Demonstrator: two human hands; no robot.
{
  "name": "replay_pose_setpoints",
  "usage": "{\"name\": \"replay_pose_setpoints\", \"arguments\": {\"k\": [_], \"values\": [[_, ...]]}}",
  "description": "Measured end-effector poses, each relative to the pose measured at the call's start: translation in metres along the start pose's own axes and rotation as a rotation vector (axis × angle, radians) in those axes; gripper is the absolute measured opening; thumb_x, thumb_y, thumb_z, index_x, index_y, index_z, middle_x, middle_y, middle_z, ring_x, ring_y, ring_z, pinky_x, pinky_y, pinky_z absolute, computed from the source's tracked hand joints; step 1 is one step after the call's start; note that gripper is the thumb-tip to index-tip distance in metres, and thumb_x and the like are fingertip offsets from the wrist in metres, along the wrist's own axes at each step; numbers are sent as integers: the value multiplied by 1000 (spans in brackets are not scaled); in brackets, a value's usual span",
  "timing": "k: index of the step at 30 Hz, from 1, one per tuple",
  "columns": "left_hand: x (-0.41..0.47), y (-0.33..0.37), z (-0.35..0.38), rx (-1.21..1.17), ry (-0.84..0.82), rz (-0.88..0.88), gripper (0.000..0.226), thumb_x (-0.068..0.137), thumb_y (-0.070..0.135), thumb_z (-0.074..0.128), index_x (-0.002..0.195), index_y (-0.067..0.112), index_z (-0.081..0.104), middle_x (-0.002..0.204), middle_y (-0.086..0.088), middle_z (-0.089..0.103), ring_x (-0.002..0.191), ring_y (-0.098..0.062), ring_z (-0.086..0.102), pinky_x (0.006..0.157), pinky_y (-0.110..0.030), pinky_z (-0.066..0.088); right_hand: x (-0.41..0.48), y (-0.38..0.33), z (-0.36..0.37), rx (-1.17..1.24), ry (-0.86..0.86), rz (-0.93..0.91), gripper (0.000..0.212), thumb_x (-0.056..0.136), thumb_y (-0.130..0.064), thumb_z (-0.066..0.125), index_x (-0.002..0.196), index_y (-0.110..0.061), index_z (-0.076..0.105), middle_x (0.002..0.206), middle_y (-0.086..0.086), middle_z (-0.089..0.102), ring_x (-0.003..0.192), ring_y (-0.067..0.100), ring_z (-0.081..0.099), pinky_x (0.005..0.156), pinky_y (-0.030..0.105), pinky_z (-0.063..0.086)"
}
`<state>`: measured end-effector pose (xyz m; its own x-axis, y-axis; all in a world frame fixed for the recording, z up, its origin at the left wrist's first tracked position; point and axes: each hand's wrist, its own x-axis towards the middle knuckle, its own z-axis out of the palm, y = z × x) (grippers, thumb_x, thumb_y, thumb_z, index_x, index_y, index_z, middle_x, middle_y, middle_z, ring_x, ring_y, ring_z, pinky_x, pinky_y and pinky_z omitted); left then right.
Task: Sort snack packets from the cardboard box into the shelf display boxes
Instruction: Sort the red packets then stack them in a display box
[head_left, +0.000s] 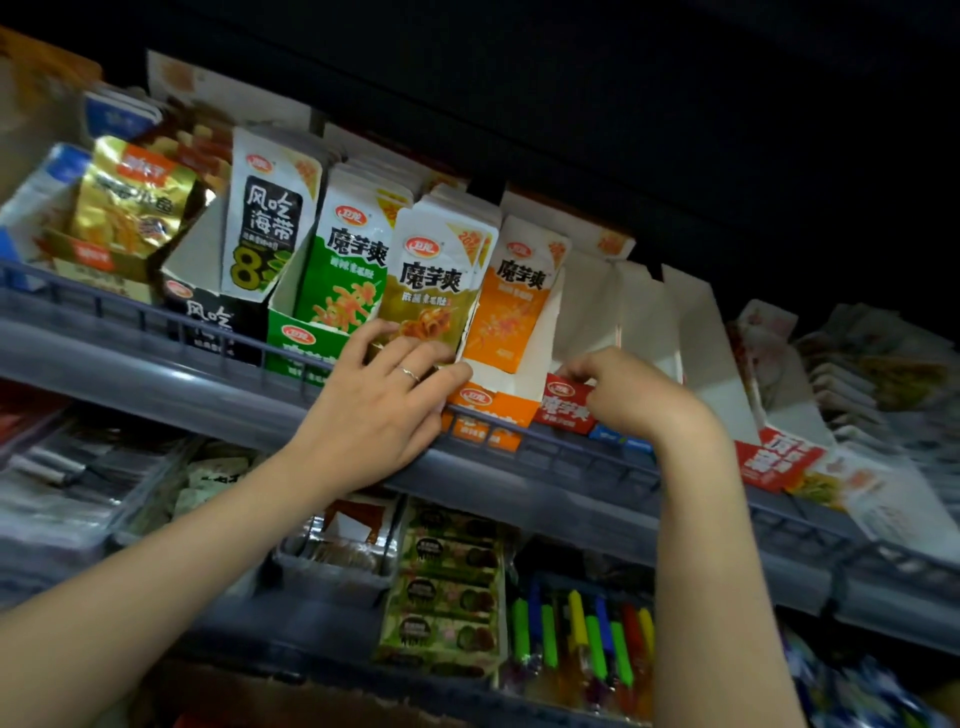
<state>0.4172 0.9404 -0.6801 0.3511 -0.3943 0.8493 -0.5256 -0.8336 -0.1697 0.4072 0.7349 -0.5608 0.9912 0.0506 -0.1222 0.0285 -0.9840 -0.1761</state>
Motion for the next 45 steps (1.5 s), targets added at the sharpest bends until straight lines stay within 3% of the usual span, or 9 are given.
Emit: {"name": "replay_pose_setpoints", "arguments": {"k": [3,8,13,16,22,27,32,39,45], "values": [[0,0,-1,10,-3,-2,26,88,20,45,113,16,51,109,-9,64,96,-25,53,98,-46,34,-8,3,-3,-62,-103,-33,46,90,-5,50,127,-32,54,130,3,53,117,20,51,102,39,42],[0,0,0,18,0,13,26,89,20,45,114,15,51,109,-9,65,96,-26,53,97,-46,34,-19,0,-10,-38,-218,-192,26,91,-10,54,100,-34,61,111,-10,62,75,1,52,68,24,42],[-1,-2,0,20,-7,35,26,90,19,45,115,15,52,110,-9,64,96,-28,56,98,-46,33,-20,2,-10,-28,-244,-211,25,91,-14,58,98,-38,60,110,-11,64,95,12,60,91,37,49],[-2,-2,1,0,22,46,28,90,18,45,116,14,51,111,-10,63,99,-28,54,99,-46,32,-26,1,-12,-5,-230,-186,33,91,-6,52,104,-34,61,113,-8,64,92,10,59,89,33,48],[-9,10,-14,-195,77,-92,33,86,16,54,115,9,39,123,-12,35,114,-31,38,106,-41,23,-64,-21,9,58,433,-159,36,86,3,42,102,-24,59,101,-6,57,88,11,51,74,26,39],[-39,46,-77,-284,-367,64,37,80,33,43,109,13,55,119,-11,52,105,-32,52,89,-40,34,-106,-17,89,231,670,-348,18,80,-9,47,82,-20,60,84,-9,60,86,16,55,79,34,41],[-101,50,-112,-307,-732,242,31,86,31,38,99,14,61,98,-8,64,90,-29,62,74,-38,46,-144,-17,198,36,342,-355,22,77,-14,45,80,-18,66,85,1,65,89,27,58,80,35,39],[-226,39,-153,-571,-1118,152,17,92,24,54,102,15,65,98,-4,65,88,-26,62,74,-38,49,-177,-24,342,109,-346,-273,18,89,-13,53,103,-14,65,110,5,64,105,23,56,92,36,43],[-286,9,-175,-471,-1192,-19,23,88,20,52,99,12,71,94,-8,70,85,-29,65,75,-36,47,-194,7,432,361,-785,447,47,93,-17,57,132,3,40,125,14,52,92,25,57,79,32,51]]}}
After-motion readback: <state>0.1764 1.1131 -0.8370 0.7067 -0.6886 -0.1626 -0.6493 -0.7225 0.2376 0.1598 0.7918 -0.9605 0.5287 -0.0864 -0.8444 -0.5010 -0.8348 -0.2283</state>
